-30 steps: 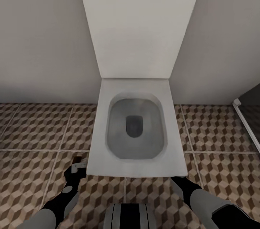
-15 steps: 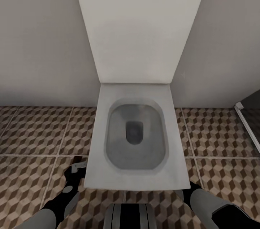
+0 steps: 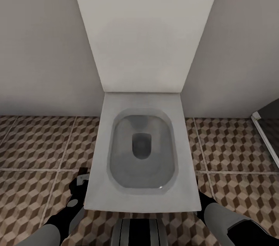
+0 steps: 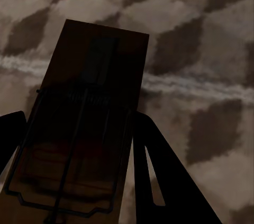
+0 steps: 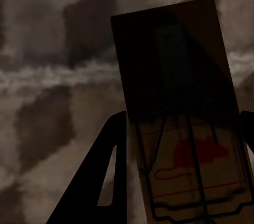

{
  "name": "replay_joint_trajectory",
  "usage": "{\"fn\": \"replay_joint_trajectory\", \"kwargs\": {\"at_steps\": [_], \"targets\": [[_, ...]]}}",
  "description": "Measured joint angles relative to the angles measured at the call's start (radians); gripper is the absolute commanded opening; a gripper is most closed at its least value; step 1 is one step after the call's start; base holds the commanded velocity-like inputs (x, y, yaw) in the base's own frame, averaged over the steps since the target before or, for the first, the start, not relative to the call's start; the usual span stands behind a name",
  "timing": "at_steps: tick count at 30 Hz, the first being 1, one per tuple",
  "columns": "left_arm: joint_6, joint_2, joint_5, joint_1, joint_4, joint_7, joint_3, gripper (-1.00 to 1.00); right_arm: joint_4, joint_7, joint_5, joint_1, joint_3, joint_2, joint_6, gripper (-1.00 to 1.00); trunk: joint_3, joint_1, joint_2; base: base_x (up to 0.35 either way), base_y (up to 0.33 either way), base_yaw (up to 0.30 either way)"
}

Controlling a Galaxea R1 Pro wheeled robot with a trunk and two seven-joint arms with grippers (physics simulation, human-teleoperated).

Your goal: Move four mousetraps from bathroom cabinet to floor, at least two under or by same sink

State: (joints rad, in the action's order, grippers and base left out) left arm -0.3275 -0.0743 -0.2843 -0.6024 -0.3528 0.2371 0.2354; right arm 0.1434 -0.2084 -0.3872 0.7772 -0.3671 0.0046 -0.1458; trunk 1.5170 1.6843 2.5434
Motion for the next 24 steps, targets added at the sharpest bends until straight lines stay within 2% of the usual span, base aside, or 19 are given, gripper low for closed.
{"fn": "replay_joint_trajectory", "kwargs": {"at_steps": [18,24], "targets": [[0.003,-0.002,0.0,0.0,0.0,0.0,0.0,-1.0,0.0,0.0,0.0,0.0,0.0,0.0,-0.006,-1.0,0.0,0.0,0.0,0.0,0.0,0.0],[0.005,-0.02,-0.001,0.0,0.001,-0.001,0.0,-1.0,0.0,0.0,0.0,0.0,0.0,-0.001,-0.006,-1.0,0.0,0.0,0.0,0.0,0.0,0.0]]}}
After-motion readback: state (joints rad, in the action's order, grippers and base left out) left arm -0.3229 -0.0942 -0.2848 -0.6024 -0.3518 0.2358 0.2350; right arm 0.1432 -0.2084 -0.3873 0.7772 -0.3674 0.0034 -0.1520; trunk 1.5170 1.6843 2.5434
